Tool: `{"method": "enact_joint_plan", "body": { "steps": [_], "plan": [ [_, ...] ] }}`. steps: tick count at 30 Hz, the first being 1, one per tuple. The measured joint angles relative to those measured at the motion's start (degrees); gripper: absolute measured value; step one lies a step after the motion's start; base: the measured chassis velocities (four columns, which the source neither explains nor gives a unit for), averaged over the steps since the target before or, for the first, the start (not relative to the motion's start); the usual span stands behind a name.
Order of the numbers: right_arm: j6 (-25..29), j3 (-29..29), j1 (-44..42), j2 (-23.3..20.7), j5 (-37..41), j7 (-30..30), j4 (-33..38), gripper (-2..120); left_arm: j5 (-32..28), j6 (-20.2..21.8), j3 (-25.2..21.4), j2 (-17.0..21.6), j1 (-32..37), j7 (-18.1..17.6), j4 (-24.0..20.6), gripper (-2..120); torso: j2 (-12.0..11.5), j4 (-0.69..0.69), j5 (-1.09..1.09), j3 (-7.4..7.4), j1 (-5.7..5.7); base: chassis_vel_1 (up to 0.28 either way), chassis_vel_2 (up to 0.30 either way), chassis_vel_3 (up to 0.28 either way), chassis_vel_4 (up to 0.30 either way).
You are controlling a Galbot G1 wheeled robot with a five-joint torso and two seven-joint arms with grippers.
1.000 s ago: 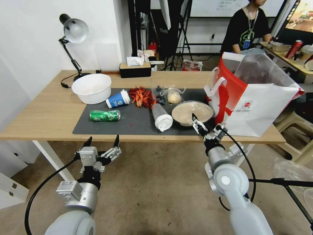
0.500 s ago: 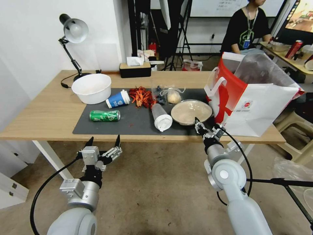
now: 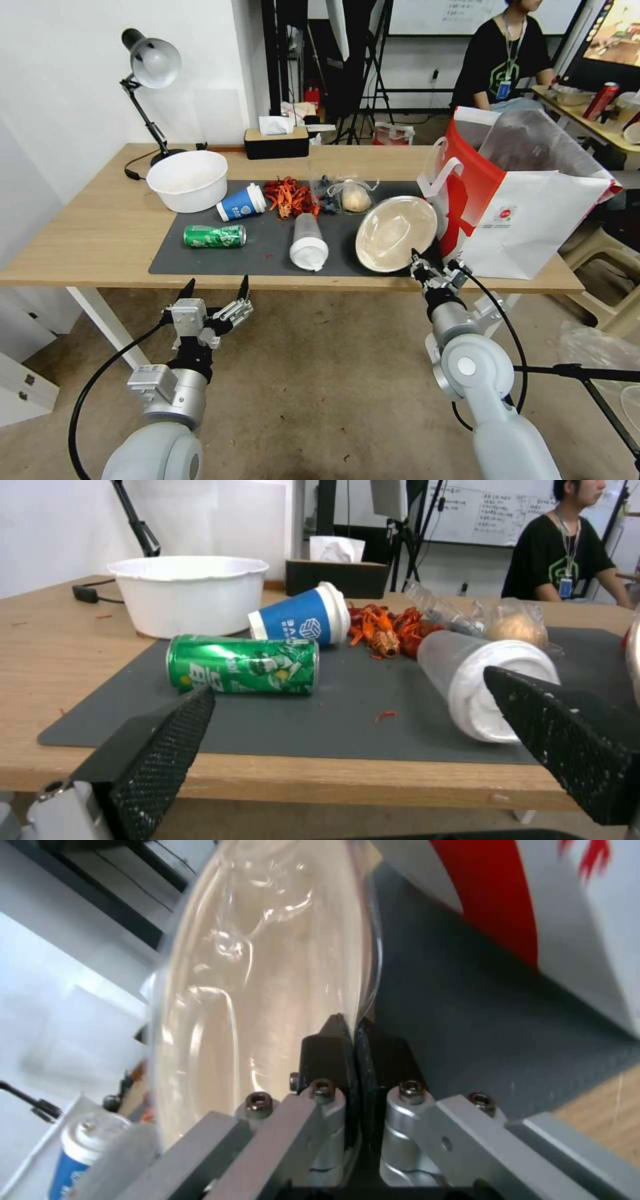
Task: Pick up the trash from the table and place it into the takeout bag.
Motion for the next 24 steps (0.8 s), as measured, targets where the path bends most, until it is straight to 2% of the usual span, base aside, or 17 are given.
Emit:
{"method": "enact_joint_plan", "body": {
  "steps": [14,18,24],
  "plan": [
    [4.19,2.36,-1.26,-2.60,0.65,-15.84,9.17,0,0.01,-0.81,0.05,0.00,0.23,0.09,-0.07,100,0.00,0.00,0.00,0.00,0.00,0.000,0.000,0.000,0.000],
    [4.45,5.10,0.11,-4.51,0.26,-18.66,12.66,0,0.01,-1.13,0.01,0.00,0.29,0.10,-0.07,100,0.00,0.00,-0.01,0.00,0.00,0.000,0.000,0.000,0.000],
    [5.81,9.89,4.01,-7.98,-2.67,-18.67,15.15,0,0.01,-1.27,-0.05,0.00,0.30,0.13,-0.07,100,0.00,0.01,0.01,0.00,0.00,0.000,0.000,0.000,0.000]
  ]
}}
